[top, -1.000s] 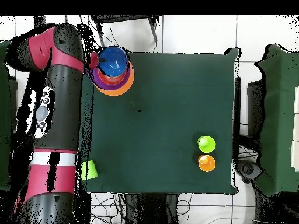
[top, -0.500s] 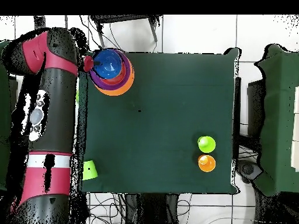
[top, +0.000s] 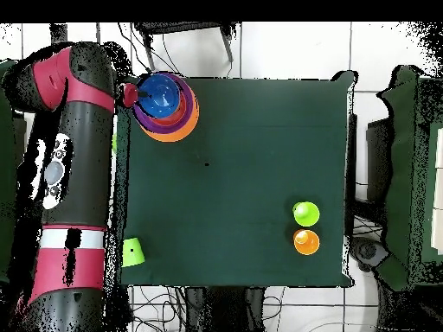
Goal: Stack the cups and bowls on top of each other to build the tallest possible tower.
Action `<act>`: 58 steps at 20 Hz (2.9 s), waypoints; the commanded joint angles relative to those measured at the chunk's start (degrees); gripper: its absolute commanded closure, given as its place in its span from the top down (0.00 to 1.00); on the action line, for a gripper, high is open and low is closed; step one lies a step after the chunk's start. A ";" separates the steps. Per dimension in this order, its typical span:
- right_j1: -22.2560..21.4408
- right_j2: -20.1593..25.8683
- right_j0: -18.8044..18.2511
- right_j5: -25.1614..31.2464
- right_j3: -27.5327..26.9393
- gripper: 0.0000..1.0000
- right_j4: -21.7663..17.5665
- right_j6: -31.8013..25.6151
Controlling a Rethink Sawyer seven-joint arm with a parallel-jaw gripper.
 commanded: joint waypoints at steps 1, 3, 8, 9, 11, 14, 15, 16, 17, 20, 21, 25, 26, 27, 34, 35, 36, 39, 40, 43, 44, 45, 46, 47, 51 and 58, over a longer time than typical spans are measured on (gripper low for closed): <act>2.10 4.50 -0.71 0.23 3.84 0.00 -4.93 -3.52; 2.19 4.65 -1.09 0.33 3.35 0.00 -4.98 -4.81; 2.07 5.61 -1.67 0.33 2.63 1.00 -4.52 -6.99; 2.13 5.46 -1.67 0.84 2.46 1.00 -4.33 -6.52; 2.67 4.48 -1.98 3.07 0.91 1.00 -4.16 -6.82; 2.55 3.61 -2.59 4.97 -0.79 1.00 -3.76 -7.23; 2.60 3.46 -2.95 5.56 -1.50 1.00 -3.55 -7.62; 2.66 3.30 -3.30 6.15 -2.22 1.00 -3.34 -8.01; 2.59 3.41 -3.44 6.19 -2.29 1.00 -3.31 -8.34; 2.40 3.63 -3.62 6.39 -2.39 1.00 -3.35 -9.08; 2.29 3.81 -3.54 6.37 -2.22 1.00 -3.36 -9.20; 1.62 4.68 -3.14 6.69 -1.44 1.00 -3.06 -9.42; 1.30 4.95 -3.00 6.77 -1.03 1.00 -3.01 -9.54; 0.54 5.42 -2.59 6.61 0.08 1.00 -3.18 -9.88; -3.84 9.26 -2.01 7.03 5.00 1.00 -2.76 -13.78; -4.62 9.62 -1.86 7.56 5.64 1.00 -2.75 -14.19; -5.33 9.93 -1.78 8.22 6.13 1.00 -2.75 -14.59; -7.10 11.48 -1.88 9.46 7.42 1.00 -2.76 -15.93; -7.64 12.16 -1.93 9.68 7.95 1.00 -2.76 -16.34; -9.38 13.52 -2.08 10.35 9.29 1.00 -3.31 -17.49; -10.01 13.87 -2.11 10.59 9.82 1.00 -3.55 -17.89; -10.63 14.25 -2.18 10.58 10.49 1.00 -3.82 -18.27; -11.33 14.80 -2.21 10.45 11.44 1.00 -4.06 -18.76; -12.04 15.44 -2.25 10.38 12.40 1.00 -4.22 -19.29; -14.67 18.74 -2.29 9.04 16.62 1.00 -4.73 -21.02; -18.75 21.87 -4.43 7.39 19.58 1.00 -7.56 -26.57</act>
